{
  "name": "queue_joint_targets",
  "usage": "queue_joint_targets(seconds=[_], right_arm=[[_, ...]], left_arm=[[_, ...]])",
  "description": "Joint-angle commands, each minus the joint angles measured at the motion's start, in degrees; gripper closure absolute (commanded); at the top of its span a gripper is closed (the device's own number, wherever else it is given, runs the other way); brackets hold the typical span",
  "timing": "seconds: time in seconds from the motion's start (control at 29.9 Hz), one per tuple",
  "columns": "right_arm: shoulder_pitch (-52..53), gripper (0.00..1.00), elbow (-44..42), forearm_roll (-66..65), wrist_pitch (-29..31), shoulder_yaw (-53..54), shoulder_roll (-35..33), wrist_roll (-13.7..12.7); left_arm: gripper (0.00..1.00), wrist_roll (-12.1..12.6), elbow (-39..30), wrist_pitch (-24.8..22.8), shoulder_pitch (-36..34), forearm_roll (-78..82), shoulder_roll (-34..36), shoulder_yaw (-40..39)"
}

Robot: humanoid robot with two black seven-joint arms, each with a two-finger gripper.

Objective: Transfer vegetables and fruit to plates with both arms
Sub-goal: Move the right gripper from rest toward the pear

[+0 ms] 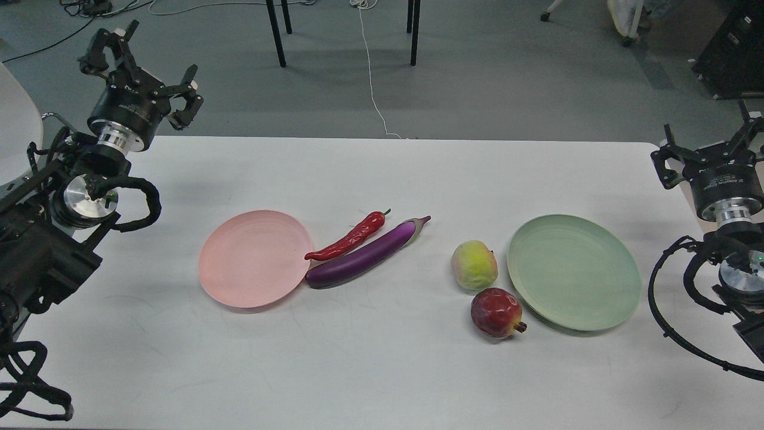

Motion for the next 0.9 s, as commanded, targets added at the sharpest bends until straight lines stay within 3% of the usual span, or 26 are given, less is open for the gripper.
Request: queue_joint_targets(seconds=[0.0, 0.2, 0.53, 0.77, 0.87], right_arm=[[0.0, 0.01, 0.64, 0.0, 0.0, -0.07, -0.52, -0.01], [0.96, 0.01, 0.81, -0.43, 0.0, -0.24, -2.18, -0.01], [14.04, 0.01, 9.51, -21.6, 0.0, -6.64, -15.98, -0.09], [41.44, 0.02, 10.66, -29.79, 0.0, -40.35, -16.69, -0.01], [51.91, 0.02, 11.62, -31.36, 0.0, -54.78, -13.1, -0.01]], left_arm=[[0.02, 0.0, 0.0, 0.4, 0.08, 0.0, 0.04, 0.0], [0.02, 0.0, -0.09, -0.04, 0.43, 0.08, -0.23, 0.35], [0.01, 0.18, 0.09, -0.04, -0.27, 0.0, 0.38, -0.27], [0.02, 0.18, -0.18, 0.14, -0.45, 0.09, 1.79, -0.18], [0.02, 0.09, -0.44, 0.22, -0.54, 0.0, 2.41, -0.27]])
